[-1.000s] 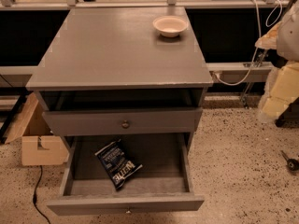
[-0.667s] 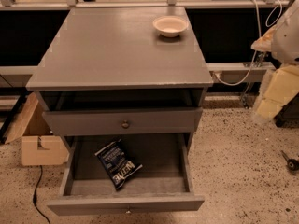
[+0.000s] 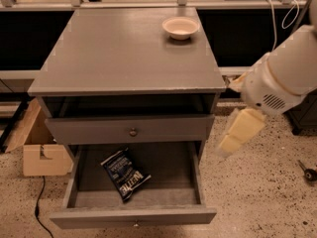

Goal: Pick blue chip bag from middle drawer and place on counter

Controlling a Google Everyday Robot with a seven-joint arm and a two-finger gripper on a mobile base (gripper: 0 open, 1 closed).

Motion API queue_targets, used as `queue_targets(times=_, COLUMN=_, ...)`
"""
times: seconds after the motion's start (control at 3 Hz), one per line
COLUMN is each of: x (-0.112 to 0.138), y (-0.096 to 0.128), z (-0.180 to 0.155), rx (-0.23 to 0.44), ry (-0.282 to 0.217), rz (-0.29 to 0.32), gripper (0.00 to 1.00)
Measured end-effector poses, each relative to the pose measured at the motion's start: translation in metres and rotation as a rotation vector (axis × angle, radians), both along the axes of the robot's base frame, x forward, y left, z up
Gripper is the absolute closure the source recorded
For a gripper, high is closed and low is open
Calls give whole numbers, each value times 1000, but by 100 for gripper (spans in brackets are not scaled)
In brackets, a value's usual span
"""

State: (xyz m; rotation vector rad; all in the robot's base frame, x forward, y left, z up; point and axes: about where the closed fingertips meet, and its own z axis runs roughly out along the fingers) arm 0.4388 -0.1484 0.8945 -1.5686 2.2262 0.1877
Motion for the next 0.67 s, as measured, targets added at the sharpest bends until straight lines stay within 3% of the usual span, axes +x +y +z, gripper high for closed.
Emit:
queue_targets(times=0.33, x=0, y=38, z=-42, rx=147, ry=16, rz=-23, gripper=0)
queue_targets(times=0.67, x=6, y=73, z=-68, rx=298, ry=-17, rz=-69, gripper=0)
